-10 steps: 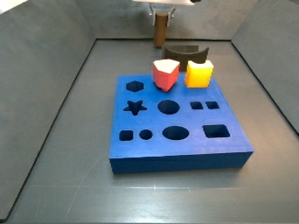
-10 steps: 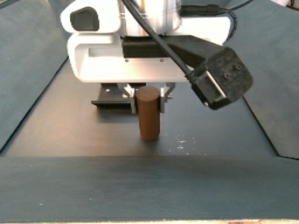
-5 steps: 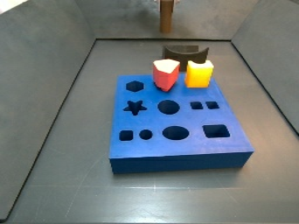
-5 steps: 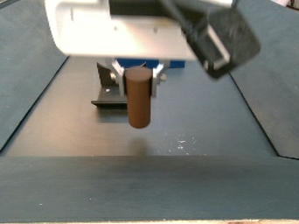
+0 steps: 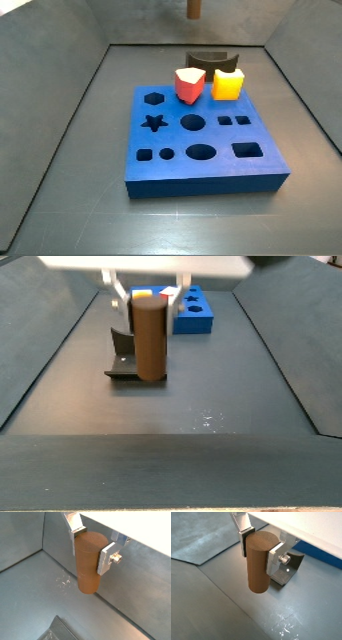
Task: Pick up the round object. Move to above the board. Insert the round object.
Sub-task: Move to above the board.
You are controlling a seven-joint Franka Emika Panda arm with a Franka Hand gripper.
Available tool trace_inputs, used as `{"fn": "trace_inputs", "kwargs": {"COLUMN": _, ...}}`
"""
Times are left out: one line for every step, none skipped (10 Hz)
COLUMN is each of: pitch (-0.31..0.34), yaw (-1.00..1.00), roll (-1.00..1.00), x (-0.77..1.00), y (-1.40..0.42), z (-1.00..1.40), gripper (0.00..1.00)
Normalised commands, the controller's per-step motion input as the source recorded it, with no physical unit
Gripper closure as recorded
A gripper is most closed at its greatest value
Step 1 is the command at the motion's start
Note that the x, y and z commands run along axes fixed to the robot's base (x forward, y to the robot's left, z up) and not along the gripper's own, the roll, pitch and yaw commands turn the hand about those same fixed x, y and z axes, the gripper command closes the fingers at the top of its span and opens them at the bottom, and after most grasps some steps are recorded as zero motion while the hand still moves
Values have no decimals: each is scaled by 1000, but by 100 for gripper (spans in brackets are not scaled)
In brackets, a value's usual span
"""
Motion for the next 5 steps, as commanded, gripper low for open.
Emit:
{"fn": "trace_inputs", "kwargs": {"pitch": 217, "yaw": 35, "roll": 101, "x": 32, "y": 5, "z": 579, "gripper": 100}}
{"fn": "trace_inputs", "kwargs": {"pitch": 212, "yaw": 39, "roll": 104, "x": 21, "y": -1, "z": 435, "gripper": 100}}
{"fn": "trace_inputs", "kwargs": {"pitch": 201, "yaw": 44, "roll": 105, "x": 20, "y": -1, "z": 238, "gripper": 100}}
{"fn": "trace_inputs", "kwargs": {"pitch": 610, "yaw": 18, "roll": 1, "x": -193, "y": -1000, "z": -36, "gripper": 100}}
{"fn": "trace_inputs", "kwargs": {"pitch": 489, "yaw": 14, "roll": 55, "x": -190, "y": -1000, "z": -47, "gripper": 100}}
